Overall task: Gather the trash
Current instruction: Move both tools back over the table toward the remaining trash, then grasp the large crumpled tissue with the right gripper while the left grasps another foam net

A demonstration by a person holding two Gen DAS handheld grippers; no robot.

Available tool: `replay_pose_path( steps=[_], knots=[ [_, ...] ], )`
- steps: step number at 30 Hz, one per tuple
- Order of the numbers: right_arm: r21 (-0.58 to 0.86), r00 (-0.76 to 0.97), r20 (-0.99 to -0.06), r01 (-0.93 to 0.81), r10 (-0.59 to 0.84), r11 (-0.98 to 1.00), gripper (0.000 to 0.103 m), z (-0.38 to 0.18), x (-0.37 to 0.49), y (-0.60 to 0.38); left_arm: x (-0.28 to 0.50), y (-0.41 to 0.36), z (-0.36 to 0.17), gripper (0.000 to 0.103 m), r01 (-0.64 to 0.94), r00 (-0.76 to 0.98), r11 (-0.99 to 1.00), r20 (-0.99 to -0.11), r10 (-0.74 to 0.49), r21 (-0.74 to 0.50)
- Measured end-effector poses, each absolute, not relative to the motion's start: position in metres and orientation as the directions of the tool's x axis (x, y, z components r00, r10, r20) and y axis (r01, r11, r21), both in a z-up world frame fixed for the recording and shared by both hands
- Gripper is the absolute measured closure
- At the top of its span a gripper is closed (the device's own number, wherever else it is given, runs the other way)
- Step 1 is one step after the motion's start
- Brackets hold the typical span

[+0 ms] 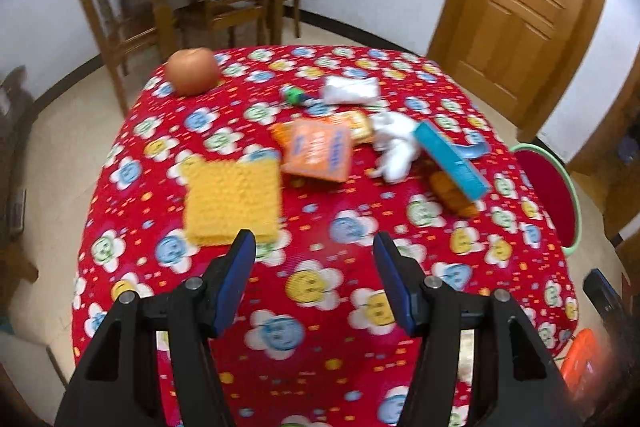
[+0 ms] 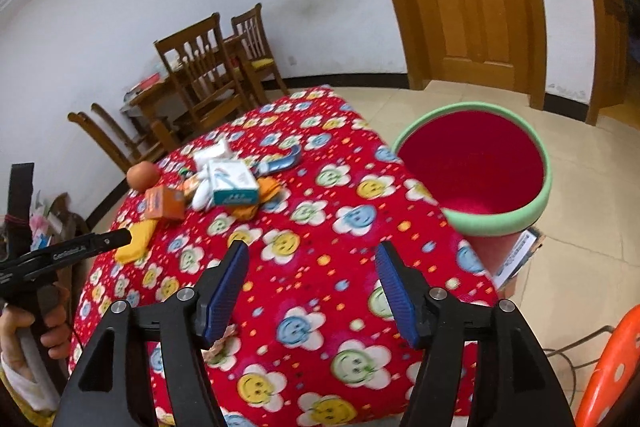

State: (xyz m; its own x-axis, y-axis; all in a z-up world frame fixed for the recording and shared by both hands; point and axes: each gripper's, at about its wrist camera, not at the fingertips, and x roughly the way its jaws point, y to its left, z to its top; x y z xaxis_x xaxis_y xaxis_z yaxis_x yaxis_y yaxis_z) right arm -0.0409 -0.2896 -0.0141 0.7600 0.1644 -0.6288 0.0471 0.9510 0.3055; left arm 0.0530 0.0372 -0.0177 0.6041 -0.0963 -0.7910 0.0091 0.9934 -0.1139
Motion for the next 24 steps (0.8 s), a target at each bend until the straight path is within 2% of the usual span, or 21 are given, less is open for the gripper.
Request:
replay_pose_path(
  steps=[8,24],
  knots=[
    [0.276,0.723,-0.658,-0.029,0.211,0.961,0.035,-0.022,-0.042,-0.256,0.061,0.065,-0.035,0.042,-0.067,0.602,0.993,-0.798,-0.035,-0.094],
    [0.263,0.647,-0.709,-0.127,0.281,0.956,0.035,-0.039,-0.033,-0.208,0.102,0.101,-0.068,0.042,-0.129,0.549,0.983,-0.835,-0.041,-0.133]
  ],
)
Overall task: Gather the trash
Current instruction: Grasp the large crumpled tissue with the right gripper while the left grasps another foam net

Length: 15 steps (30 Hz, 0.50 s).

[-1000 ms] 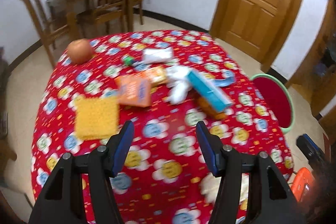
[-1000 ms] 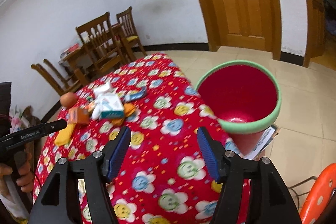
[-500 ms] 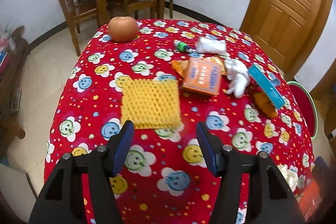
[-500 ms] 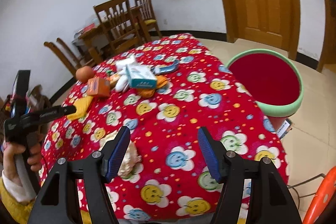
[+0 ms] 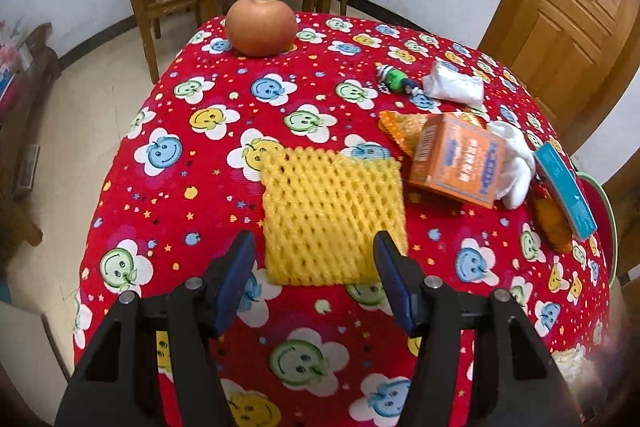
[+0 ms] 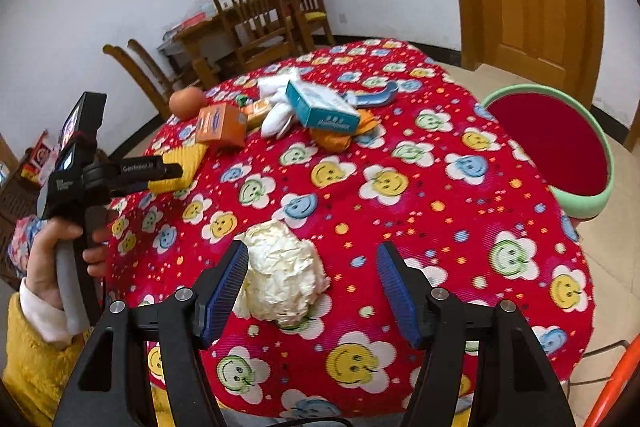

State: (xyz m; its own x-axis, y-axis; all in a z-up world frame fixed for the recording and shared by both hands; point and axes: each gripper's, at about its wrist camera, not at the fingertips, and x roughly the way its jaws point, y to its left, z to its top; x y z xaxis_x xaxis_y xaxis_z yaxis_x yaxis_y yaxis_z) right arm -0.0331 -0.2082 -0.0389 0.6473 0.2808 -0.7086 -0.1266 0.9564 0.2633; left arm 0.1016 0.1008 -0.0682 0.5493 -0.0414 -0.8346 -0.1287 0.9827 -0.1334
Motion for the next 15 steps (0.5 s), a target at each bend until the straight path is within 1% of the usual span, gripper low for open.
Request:
replay_pose_path(
  steps=[4,8,12,14,15],
  knots=[
    [0.258,0.628,-0.726,-0.130,0.281,0.957,0.035,-0.046,-0.029,-0.200,0.104,0.104,-0.072,0.042,-0.123,0.546,0.980,-0.836,-0.064,-0.155],
    [0.254,0.610,-0.740,-0.135,0.283,0.958,0.035,-0.052,-0.025,-0.194,0.107,0.107,-0.074,0.039,-0.133,0.539,0.978,-0.839,-0.066,-0.162],
    [0.269,0.590,-0.746,-0.157,0.308,0.950,0.035,-0.056,-0.023,-0.188,0.109,0.106,-0.075,0.039,-0.141,0.542,0.977,-0.838,-0.060,-0.160],
    [0.284,0.576,-0.750,-0.165,0.326,0.945,0.035,-0.059,-0.022,-0.186,0.108,0.104,-0.074,0.042,-0.131,0.548,0.978,-0.834,-0.067,-0.164],
    [0.293,0.567,-0.752,-0.168,0.335,0.941,0.035,-0.061,-0.021,-0.186,0.107,0.103,-0.074,0.046,-0.126,0.552,0.978,-0.831,-0.071,-0.168]
  ],
)
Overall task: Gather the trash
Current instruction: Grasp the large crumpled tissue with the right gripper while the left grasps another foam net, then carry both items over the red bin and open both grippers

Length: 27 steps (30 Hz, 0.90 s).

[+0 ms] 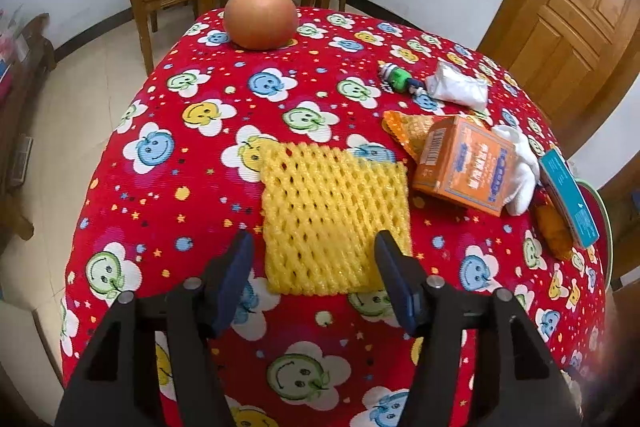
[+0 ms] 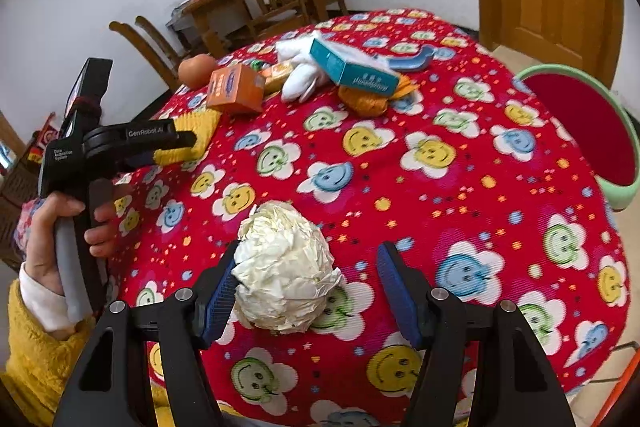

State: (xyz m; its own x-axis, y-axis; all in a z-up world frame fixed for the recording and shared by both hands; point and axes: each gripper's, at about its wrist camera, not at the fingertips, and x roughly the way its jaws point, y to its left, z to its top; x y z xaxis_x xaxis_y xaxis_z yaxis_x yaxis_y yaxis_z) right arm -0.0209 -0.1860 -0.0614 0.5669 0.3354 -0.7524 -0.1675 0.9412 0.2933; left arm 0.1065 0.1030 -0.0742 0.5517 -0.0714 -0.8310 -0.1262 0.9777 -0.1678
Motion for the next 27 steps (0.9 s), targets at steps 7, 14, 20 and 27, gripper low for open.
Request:
replay_pose_path(
  steps=[7,14,20,27],
  knots=[
    [0.342,0.552,-0.737,-0.193,0.390,0.920,0.060,-0.062,-0.021,-0.186,0.104,0.101,-0.072,0.078,-0.097,0.559,0.964,-0.815,-0.152,-0.247],
    [0.330,0.564,-0.727,-0.215,0.392,0.919,0.065,-0.057,-0.024,-0.185,0.094,0.092,-0.063,0.081,-0.079,0.573,0.969,-0.806,-0.147,-0.233],
    [0.321,0.592,-0.711,-0.205,0.378,0.925,0.065,-0.049,-0.026,-0.194,0.075,0.082,-0.042,0.081,-0.051,0.614,0.976,-0.777,-0.138,-0.214],
    [0.322,0.635,-0.685,-0.175,0.357,0.930,0.065,-0.038,-0.028,-0.212,0.057,0.065,-0.020,0.081,0.002,0.650,0.975,-0.741,-0.169,-0.221]
  ],
)
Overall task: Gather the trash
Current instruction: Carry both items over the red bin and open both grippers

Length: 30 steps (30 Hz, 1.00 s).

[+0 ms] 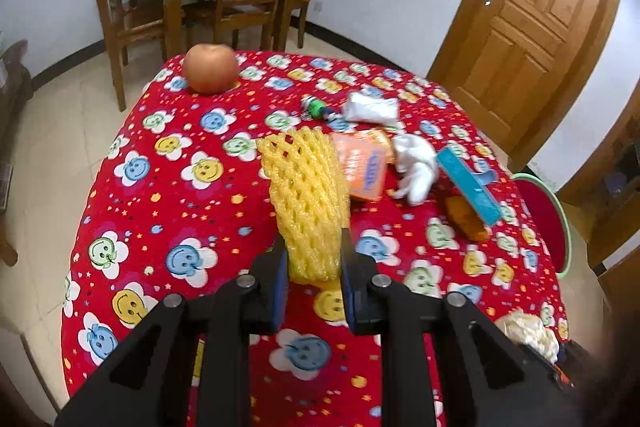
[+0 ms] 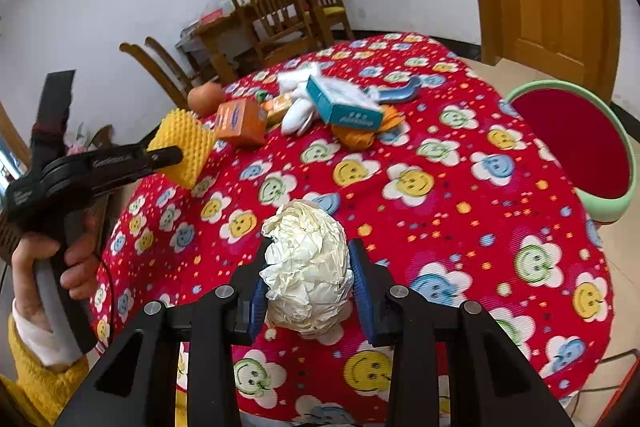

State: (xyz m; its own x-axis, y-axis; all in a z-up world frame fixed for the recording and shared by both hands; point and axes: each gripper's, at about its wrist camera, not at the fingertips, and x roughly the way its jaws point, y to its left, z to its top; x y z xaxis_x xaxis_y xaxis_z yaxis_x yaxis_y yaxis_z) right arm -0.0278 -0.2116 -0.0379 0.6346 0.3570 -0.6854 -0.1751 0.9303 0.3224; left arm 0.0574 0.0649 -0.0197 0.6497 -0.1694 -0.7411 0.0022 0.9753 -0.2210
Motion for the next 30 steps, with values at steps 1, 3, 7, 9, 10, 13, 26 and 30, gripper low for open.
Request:
replay_pose_path(
  steps=[1,3,7,9,10,13,26,30],
  knots=[
    [0.324,0.640,-0.682,-0.170,0.354,0.931,0.065,-0.036,-0.028,-0.214,0.056,0.062,-0.017,0.081,0.011,0.653,0.975,-0.737,-0.175,-0.223],
    [0.327,0.654,-0.672,-0.159,0.347,0.932,0.065,-0.032,-0.029,-0.221,0.051,0.054,-0.011,0.081,0.033,0.659,0.974,-0.728,-0.189,-0.224],
    [0.335,0.678,-0.658,-0.127,0.328,0.934,0.066,-0.025,-0.029,-0.236,0.048,0.036,-0.002,0.081,0.076,0.663,0.974,-0.719,-0.211,-0.215],
    [0.338,0.694,-0.649,-0.103,0.311,0.936,0.066,-0.022,-0.028,-0.247,0.049,0.027,0.001,0.081,0.095,0.662,0.972,-0.715,-0.222,-0.215],
    [0.339,0.699,-0.647,-0.095,0.305,0.936,0.066,-0.021,-0.027,-0.251,0.050,0.021,0.003,0.082,0.108,0.662,0.971,-0.713,-0.231,-0.215],
    [0.338,0.722,-0.635,-0.060,0.275,0.939,0.066,-0.015,-0.025,-0.268,0.052,0.003,0.008,0.082,0.142,0.658,0.966,-0.709,-0.254,-0.214],
    [0.332,0.785,-0.610,0.128,0.109,0.935,0.066,-0.004,-0.009,-0.349,0.079,-0.093,0.015,0.082,0.333,0.587,0.915,-0.709,-0.391,-0.229],
    [0.326,0.786,-0.616,0.193,0.053,0.926,0.066,-0.007,-0.003,-0.376,0.090,-0.128,0.012,0.082,0.388,0.559,0.893,-0.712,-0.424,-0.227]
  ],
)
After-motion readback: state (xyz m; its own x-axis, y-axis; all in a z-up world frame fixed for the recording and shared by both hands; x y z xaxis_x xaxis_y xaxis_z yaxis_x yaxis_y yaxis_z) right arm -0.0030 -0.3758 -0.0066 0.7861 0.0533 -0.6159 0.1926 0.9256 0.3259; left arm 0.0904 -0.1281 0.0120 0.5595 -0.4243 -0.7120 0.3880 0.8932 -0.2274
